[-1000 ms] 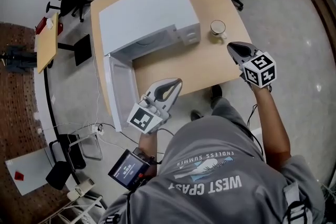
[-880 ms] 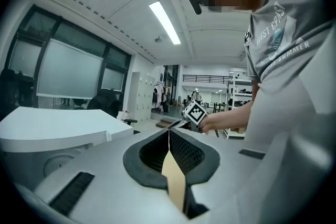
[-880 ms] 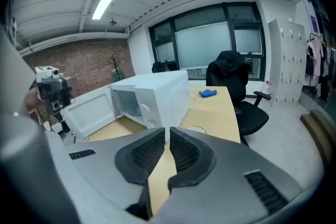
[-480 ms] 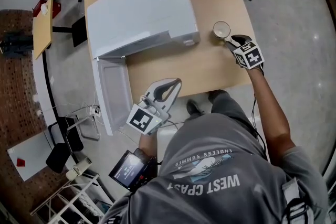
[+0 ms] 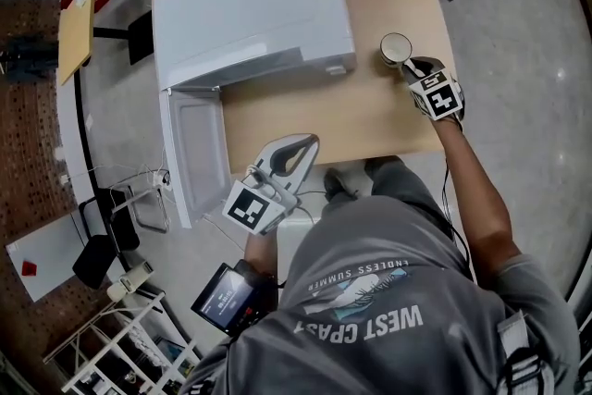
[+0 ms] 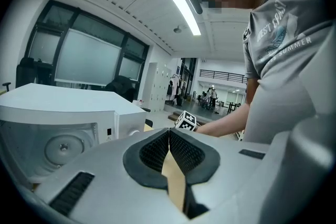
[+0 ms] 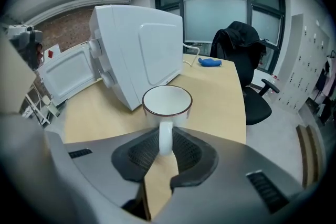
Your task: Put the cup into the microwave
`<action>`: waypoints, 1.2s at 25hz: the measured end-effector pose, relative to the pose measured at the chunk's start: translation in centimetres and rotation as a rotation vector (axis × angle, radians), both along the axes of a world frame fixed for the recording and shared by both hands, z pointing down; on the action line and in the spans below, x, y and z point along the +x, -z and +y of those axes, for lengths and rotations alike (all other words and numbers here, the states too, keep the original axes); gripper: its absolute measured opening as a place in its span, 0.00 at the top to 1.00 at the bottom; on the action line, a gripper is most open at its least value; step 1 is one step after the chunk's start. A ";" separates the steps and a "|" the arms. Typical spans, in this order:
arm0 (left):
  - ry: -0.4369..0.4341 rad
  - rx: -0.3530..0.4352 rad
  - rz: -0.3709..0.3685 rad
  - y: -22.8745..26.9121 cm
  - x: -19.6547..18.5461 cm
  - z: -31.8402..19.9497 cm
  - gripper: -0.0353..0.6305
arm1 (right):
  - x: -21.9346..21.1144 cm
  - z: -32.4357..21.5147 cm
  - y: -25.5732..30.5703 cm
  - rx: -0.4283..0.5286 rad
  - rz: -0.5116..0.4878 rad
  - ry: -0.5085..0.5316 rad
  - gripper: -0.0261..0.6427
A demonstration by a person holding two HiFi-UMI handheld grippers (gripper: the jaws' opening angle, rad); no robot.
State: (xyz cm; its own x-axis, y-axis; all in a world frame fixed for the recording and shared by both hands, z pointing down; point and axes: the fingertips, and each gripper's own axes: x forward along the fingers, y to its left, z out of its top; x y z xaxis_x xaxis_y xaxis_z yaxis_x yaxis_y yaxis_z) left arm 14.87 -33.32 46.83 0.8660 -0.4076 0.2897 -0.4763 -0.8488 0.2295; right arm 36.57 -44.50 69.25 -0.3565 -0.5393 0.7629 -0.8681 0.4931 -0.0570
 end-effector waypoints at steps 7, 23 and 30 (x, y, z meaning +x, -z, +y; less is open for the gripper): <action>-0.024 0.077 0.005 1.3 -2.5 2.5 0.91 | -1.5 3.1 6.3 0.104 -0.061 -0.013 0.84; -0.113 0.281 0.068 9.3 -7.8 10.4 0.91 | -14.3 17.7 30.7 0.336 -0.261 0.139 0.84; -0.078 0.370 0.095 12.2 -18.7 14.6 0.91 | -28.6 23.6 35.6 0.357 -0.308 0.270 0.84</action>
State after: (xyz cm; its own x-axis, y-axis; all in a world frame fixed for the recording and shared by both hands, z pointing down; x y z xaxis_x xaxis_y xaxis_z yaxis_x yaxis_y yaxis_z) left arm -3.85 -18.71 34.62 0.9146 -0.4010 0.0522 -0.3981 -0.9155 -0.0587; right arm 8.00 -20.93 33.63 -0.6960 -0.6046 0.3873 -0.6778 0.7313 -0.0765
